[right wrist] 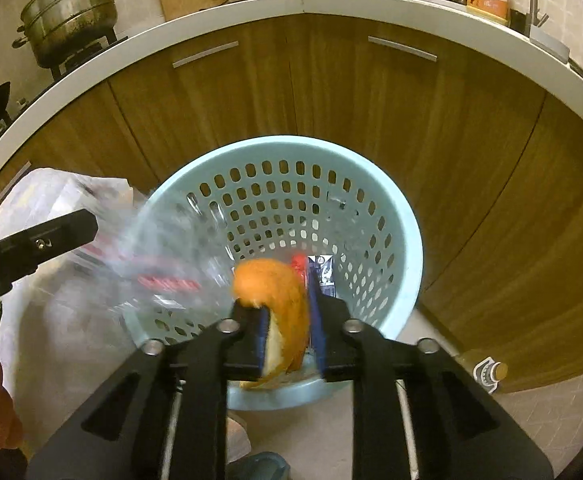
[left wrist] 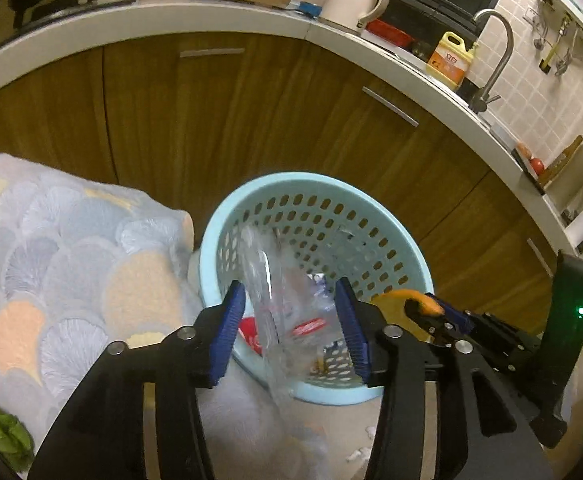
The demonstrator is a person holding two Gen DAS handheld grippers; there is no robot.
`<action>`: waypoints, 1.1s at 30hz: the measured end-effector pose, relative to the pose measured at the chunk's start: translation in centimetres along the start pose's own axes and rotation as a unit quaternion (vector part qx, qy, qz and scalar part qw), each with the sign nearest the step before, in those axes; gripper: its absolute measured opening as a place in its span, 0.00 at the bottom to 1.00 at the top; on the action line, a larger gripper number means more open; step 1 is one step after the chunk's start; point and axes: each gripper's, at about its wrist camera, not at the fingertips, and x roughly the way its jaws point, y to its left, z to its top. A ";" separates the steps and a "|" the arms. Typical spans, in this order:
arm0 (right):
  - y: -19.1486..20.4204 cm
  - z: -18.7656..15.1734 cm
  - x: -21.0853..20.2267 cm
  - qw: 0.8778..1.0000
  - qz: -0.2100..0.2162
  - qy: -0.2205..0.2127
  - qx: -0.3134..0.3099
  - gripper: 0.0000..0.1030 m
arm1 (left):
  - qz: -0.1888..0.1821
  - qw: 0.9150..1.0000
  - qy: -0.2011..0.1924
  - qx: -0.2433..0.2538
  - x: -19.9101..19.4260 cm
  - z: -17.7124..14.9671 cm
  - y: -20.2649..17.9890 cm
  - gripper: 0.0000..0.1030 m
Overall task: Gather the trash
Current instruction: 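Carry the orange peel and plastic bag over the blue basket and open both tools, then reach the left tool to the curled orange peel and grasp it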
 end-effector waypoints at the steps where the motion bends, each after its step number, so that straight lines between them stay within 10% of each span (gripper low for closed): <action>1: -0.1 0.0 0.0 1.000 0.000 0.001 0.002 0.21 | -0.001 1.000 -0.001 -0.001 0.0 0.1 -0.1 0.46; 10: -0.1 0.1 -0.8 1.000 0.003 0.000 0.004 0.30 | -0.009 1.000 -0.012 0.003 -1.3 0.0 -0.3 0.56; 13: 0.2 0.1 -1.0 1.000 0.006 0.001 0.000 0.59 | -0.011 1.000 -0.016 0.006 -2.2 -0.4 -0.2 0.56; 23: 1.4 -0.9 -0.6 0.998 -0.036 0.032 -0.031 0.66 | 0.000 0.999 -0.042 -0.017 -5.8 -1.2 2.0 0.56; 33: 4.4 -0.6 -5.7 0.998 0.041 -0.035 -0.033 0.66 | 0.030 0.994 -0.101 -0.037 -12.3 -3.6 4.7 0.57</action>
